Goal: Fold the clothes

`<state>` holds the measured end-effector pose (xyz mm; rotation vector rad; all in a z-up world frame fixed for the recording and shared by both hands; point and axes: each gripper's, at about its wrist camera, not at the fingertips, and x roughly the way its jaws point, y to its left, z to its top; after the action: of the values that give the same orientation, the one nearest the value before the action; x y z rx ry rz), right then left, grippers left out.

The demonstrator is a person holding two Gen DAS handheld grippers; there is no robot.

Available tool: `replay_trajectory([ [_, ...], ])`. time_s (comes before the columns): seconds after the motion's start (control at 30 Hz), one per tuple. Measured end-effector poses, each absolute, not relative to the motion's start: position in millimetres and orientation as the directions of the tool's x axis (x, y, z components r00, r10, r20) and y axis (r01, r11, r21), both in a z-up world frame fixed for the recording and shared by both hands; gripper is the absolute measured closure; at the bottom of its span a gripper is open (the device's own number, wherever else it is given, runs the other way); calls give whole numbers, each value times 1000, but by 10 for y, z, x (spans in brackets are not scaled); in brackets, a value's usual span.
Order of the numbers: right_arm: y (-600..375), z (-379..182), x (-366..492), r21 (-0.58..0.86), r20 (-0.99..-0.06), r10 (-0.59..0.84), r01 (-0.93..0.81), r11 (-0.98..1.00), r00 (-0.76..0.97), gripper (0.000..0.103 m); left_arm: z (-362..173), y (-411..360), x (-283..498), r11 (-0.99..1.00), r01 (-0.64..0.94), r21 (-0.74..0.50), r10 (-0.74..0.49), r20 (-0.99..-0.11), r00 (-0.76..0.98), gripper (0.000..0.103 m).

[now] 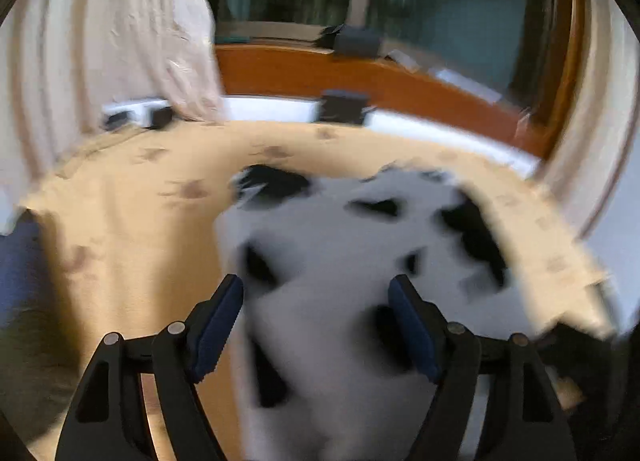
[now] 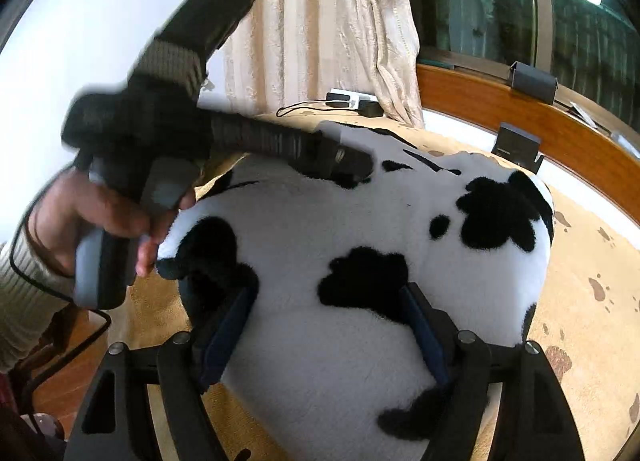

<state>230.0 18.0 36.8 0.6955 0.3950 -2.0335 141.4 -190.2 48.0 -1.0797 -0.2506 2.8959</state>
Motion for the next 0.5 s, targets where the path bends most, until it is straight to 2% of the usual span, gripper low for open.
replay_trajectory([
  [0.1,327,483,2211,65,-590,-709,852,-519,-387,24,306,-2121,1422,-949,54,-312,174,-657,-734,19],
  [0.17,432,549,2148,110,-566,-725,836,-537,-391,24,357,-2106,1455,-956,48,-288,157,-647,-746,19],
  [0.33,588,562,2114,78,-563,-689,800,-595,-458,24,647,-2016,1529,-984,40,-174,80,-631,-772,18],
  [0.43,682,570,2093,59,-559,-664,776,-628,-496,24,937,-1933,1694,-994,45,-100,21,-580,-815,16],
  [0.5,744,575,2079,46,-556,-647,759,-650,-521,24,1092,-1816,1787,-996,6,-94,46,-546,-837,11],
])
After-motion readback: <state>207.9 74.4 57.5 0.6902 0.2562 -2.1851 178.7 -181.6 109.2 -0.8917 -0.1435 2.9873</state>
